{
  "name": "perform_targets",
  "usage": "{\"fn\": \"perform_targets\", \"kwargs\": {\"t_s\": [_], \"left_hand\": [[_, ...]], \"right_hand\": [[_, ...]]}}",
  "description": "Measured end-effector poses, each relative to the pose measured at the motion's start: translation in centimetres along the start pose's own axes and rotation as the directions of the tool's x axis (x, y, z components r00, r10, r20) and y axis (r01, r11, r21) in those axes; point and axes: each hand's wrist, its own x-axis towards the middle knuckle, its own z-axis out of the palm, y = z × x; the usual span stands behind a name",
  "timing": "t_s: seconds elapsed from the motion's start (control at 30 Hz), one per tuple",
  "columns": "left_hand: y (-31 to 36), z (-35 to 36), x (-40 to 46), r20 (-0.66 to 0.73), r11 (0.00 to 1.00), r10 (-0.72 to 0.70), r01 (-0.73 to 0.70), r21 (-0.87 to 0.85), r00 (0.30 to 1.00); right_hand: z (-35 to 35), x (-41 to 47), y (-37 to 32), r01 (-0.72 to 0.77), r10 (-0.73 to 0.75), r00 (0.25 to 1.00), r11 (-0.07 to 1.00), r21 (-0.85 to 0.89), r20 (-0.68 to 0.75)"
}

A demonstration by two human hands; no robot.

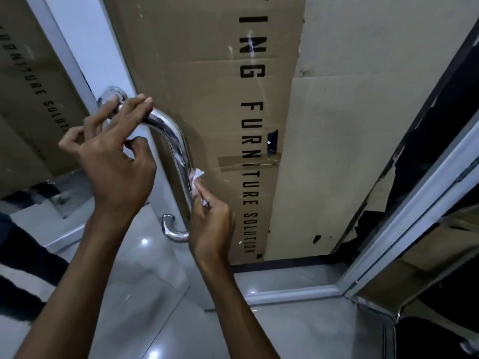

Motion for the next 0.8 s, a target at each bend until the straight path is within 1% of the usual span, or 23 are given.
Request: {"fn": "perform_targets", "kwargs": {"t_s": [0.2,0.33,0.4,0.5,0.57,0.73,0.8], "left_hand": [[0.7,0.1,-0.2,-0.025,0.999,-0.037,0.037,-0.010,0.999],[0.9,0.2,-0.2,-0.036,0.999,-0.050,0.049,-0.018,0.998],[0.9,0.3,-0.2,-0.039,0.998,-0.055,0.054,-0.023,0.998],[0.8,0.3,-0.2,-0.035,0.999,-0.048,0.047,-0.024,0.998],[0.7,0.3,-0.1,-0.035,0.999,-0.045,0.044,-0.030,0.998],[0.7,0.4,0.0,-0.033,0.999,-0.047,0.046,-0.029,0.998],[0.8,0.4,-0.1,-0.031,0.998,-0.053,0.052,-0.034,0.998]], "right_hand": [[-1.2,-0.7,1.9,0.004,-0.001,0.999,0.997,-0.081,0.044],[-1.1,0.1,-0.7,0.108,-0.105,0.994,0.990,-0.094,0.036],[-1.2,0.1,-1.3,0.164,-0.157,0.986,0.975,-0.147,0.057],[-1.7,-0.7,0.0,0.198,-0.182,0.979,0.952,-0.234,0.088],[-1.9,-0.9,0.4,0.197,-0.180,0.979,0.954,-0.228,0.091],[-1.1,0.7,-1.7,0.246,-0.235,0.969,0.947,-0.207,0.077],[-1.3,0.5,-1.0,0.240,-0.229,0.971,0.945,-0.222,0.076]]}}
